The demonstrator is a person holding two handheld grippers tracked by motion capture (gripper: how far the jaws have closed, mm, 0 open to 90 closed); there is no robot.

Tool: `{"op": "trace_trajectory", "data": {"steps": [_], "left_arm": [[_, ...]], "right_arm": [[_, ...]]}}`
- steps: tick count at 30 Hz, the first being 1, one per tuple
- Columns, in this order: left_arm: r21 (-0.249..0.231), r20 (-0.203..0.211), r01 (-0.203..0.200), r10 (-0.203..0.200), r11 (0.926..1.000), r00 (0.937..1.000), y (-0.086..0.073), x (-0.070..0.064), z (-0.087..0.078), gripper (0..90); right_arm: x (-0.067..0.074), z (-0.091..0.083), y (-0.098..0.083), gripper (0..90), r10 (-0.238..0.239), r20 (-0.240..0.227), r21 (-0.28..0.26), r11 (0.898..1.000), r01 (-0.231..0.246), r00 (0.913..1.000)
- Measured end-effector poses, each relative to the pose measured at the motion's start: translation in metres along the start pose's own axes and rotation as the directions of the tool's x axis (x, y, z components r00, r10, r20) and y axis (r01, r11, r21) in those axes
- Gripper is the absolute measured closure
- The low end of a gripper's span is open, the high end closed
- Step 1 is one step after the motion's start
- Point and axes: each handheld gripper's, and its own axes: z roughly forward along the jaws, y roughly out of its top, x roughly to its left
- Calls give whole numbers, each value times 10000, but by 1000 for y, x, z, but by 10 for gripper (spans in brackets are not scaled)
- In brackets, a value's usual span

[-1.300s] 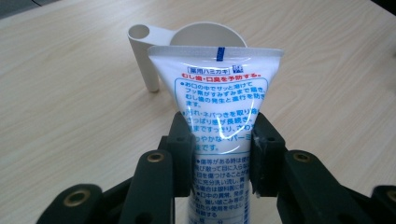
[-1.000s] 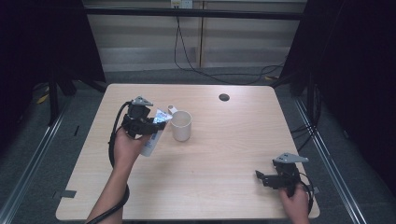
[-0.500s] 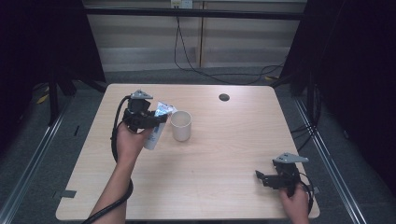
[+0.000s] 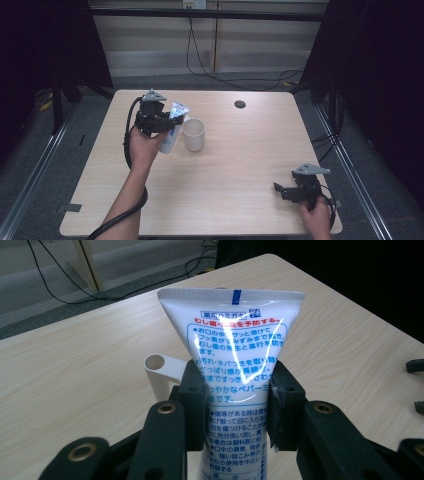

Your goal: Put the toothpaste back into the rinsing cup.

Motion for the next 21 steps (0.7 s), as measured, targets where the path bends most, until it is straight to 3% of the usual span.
{"op": "trace_trajectory", "data": {"steps": [2,8,21], "left_arm": [[1,-44,-105,105,9999,9999,2,-1,1,670],[-282,262,251,-243,9993,9994,6,1,3,671],[-579,164,370,-361,9976,9992,9,5,11,670]], "right_arm": [[0,0,0,129,-11,0,-1,10000,11,10000],[0,0,0,129,-5,0,1,10000,5,10000],[0,0,0,129,-6,1,0,10000,6,10000]]}}
